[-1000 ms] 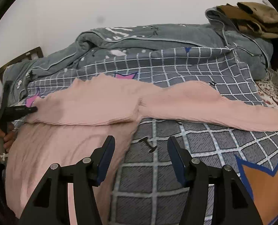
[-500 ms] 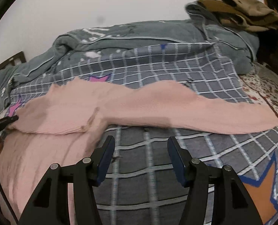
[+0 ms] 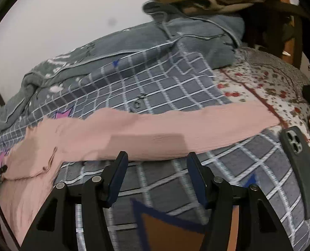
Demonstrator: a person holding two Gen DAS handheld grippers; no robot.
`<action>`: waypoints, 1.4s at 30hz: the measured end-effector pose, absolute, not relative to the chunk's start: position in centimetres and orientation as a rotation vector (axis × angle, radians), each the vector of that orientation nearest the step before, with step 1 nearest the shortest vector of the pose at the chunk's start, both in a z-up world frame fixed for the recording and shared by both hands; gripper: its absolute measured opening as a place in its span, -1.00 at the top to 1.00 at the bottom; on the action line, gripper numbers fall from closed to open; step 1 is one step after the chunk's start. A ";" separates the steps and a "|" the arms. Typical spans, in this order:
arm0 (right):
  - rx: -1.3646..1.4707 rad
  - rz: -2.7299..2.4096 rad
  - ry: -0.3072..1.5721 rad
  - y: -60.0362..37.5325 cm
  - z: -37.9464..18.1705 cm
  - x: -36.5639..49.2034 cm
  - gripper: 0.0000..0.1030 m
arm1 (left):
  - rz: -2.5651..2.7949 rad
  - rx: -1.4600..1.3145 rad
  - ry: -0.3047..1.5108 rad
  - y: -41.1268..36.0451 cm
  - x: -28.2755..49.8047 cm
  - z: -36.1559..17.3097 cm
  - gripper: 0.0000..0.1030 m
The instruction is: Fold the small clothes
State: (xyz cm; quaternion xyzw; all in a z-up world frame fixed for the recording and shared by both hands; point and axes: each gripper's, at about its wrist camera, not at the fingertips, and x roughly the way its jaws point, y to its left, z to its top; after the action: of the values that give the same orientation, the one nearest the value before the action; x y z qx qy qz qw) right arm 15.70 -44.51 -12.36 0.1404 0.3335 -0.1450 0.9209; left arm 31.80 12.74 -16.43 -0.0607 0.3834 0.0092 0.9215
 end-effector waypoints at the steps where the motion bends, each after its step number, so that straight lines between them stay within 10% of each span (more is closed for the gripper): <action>1: 0.287 -0.313 0.686 -44.9 -12.4 15.6 -0.11 | 0.019 -0.125 0.787 12.7 31.8 -16.4 -0.35; 32: 0.545 -0.354 0.708 -50.7 -14.8 16.6 -0.12 | 0.020 -0.159 0.782 13.3 31.8 -16.6 -0.41; 40: 0.537 -0.451 0.691 -51.6 -14.9 17.3 0.28 | 0.021 -0.158 0.784 13.3 31.8 -16.5 -0.41; 42: 0.534 -0.480 0.684 -51.8 -14.9 17.5 0.77 | 0.021 -0.158 0.783 13.3 31.8 -16.5 -0.41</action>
State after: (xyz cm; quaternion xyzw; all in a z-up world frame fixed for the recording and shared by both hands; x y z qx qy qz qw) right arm 17.46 -51.81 -14.92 0.2560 0.3281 -0.2301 0.8797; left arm 31.78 13.34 -16.51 -0.0771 0.3811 0.0102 0.9213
